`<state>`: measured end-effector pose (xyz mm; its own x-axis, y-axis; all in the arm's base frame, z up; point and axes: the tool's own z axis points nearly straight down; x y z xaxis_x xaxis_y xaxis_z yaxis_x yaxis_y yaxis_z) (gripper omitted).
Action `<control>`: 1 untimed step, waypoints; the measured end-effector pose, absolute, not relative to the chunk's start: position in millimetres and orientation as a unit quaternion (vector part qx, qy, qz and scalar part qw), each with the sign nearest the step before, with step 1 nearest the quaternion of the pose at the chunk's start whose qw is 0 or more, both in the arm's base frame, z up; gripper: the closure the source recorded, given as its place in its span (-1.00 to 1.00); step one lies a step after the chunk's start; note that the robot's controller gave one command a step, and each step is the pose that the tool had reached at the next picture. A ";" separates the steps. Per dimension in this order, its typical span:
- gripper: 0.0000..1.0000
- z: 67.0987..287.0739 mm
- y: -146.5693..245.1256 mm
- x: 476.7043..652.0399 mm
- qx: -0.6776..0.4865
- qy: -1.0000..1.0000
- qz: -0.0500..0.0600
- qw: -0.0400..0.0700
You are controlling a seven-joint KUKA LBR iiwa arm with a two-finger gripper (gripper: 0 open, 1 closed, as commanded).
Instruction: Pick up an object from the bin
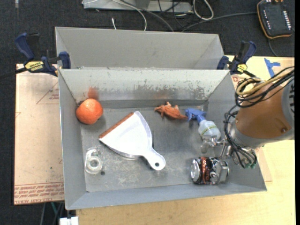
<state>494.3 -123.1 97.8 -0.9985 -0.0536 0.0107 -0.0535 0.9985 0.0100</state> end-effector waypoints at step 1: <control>-1.00 71.7 -126.7 489.7 0.120 -0.993 0.002 -0.015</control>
Offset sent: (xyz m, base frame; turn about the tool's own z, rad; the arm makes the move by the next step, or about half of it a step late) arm -0.0076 -0.0010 -0.0278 -0.0488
